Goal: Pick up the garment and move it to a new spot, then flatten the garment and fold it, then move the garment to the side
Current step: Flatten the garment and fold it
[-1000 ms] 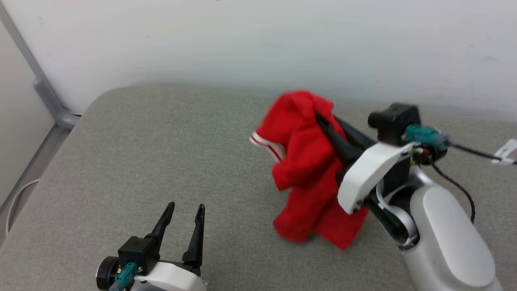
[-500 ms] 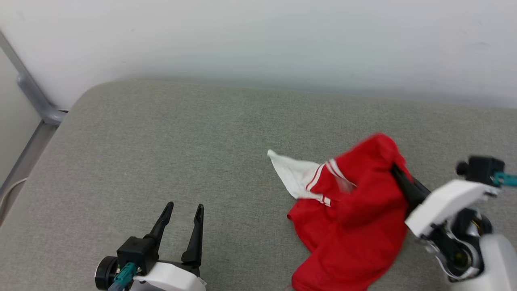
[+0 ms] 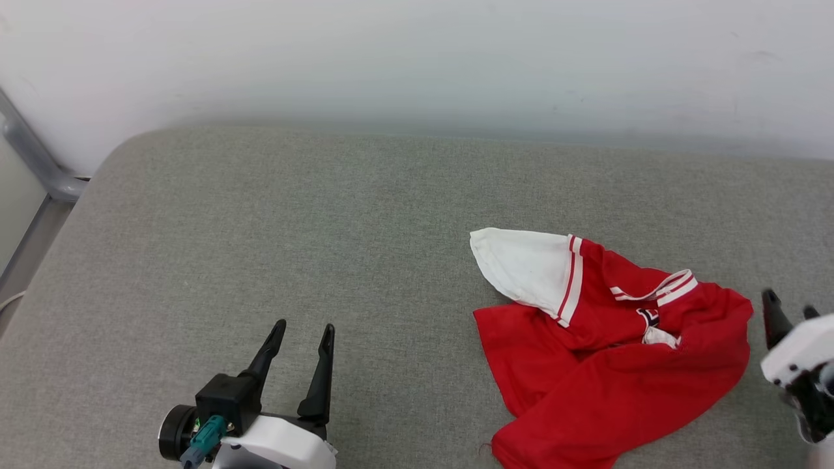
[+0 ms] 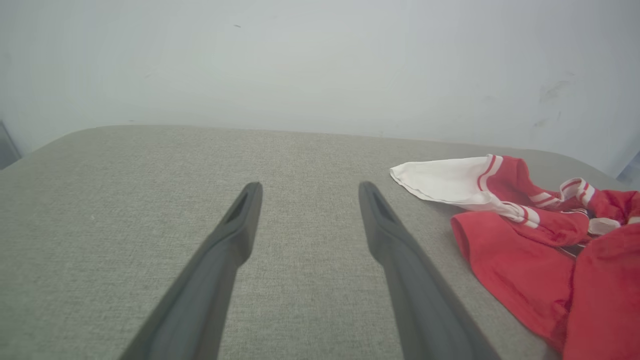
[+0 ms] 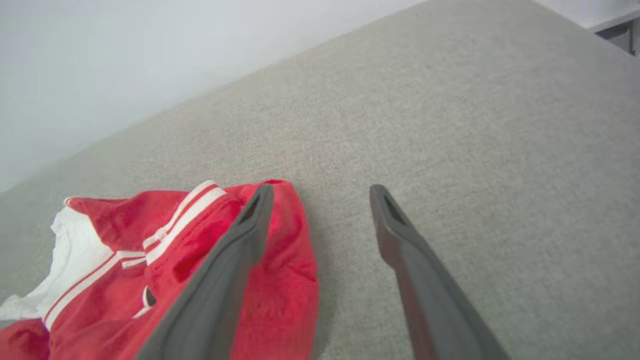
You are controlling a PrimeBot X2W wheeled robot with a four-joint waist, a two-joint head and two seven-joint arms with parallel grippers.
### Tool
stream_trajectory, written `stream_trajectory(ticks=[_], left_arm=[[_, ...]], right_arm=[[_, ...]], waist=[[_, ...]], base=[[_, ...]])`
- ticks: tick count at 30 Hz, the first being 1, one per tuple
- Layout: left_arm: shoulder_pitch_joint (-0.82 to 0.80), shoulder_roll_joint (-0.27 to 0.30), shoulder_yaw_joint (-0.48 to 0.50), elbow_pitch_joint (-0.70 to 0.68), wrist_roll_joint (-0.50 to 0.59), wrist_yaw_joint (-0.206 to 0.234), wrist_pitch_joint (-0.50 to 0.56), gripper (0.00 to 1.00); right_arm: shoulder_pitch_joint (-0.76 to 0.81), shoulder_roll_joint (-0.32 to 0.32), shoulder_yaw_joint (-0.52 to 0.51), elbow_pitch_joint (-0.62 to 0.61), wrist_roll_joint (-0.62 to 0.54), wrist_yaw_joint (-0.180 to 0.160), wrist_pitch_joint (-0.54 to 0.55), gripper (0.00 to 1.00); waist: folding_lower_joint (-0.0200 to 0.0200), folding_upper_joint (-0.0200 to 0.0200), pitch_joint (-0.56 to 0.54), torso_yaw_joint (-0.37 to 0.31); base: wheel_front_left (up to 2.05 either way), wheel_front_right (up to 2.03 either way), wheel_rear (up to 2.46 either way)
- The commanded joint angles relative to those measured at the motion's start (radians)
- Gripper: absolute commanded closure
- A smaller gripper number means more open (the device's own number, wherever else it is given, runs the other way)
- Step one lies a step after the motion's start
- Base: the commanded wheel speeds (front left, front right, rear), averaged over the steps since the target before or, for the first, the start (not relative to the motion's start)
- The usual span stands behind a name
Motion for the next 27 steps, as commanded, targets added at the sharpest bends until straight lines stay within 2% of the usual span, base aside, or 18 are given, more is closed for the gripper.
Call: stream_trajectory(ticks=[1,5,11,15,21,27], left_arm=[[-0.002,0.0,0.001,0.002,-0.005,0.0,-0.003,0.0],[0.007,0.0,0.004,0.001,-0.011,-0.001,-0.003,0.0],[0.012,-0.001,0.002,-0.02,-0.017,-0.001,-0.003,0.0],[0.021,-0.001,-0.001,-0.034,-0.021,-0.001,-0.003,0.0],[0.029,0.0,-0.027,-0.035,-0.019,-0.001,-0.003,0.0],[0.033,0.0,-0.033,-0.035,-0.022,-0.001,-0.003,0.0]], right_arm=[[-0.026,0.011,0.021,-0.01,-0.041,0.0,-0.041,0.0],[-0.029,0.016,0.12,-0.084,-0.087,0.0,-0.142,0.0],[0.051,-0.001,0.285,-0.264,-0.107,-0.001,-0.279,0.0],[0.134,0.042,0.331,-0.368,-0.141,-0.001,-0.334,0.0],[0.247,0.111,0.355,-0.464,-0.152,-0.001,-0.336,0.0],[0.276,0.129,0.374,-0.52,-0.155,-0.001,-0.304,0.0]], waist=[[0.0,0.0,-0.006,-0.006],[0.0,0.0,-0.019,-0.017],[0.0,0.0,-0.036,-0.033],[0.0,0.0,-0.04,-0.042],[0.0,0.0,-0.038,-0.048],[0.0,0.0,-0.035,-0.049]], base=[[0.0,0.0,0.0],[0.0,0.0,0.0],[0.0,0.0,0.0],[0.0,0.0,0.0],[0.0,0.0,0.0],[0.0,0.0,0.0]])
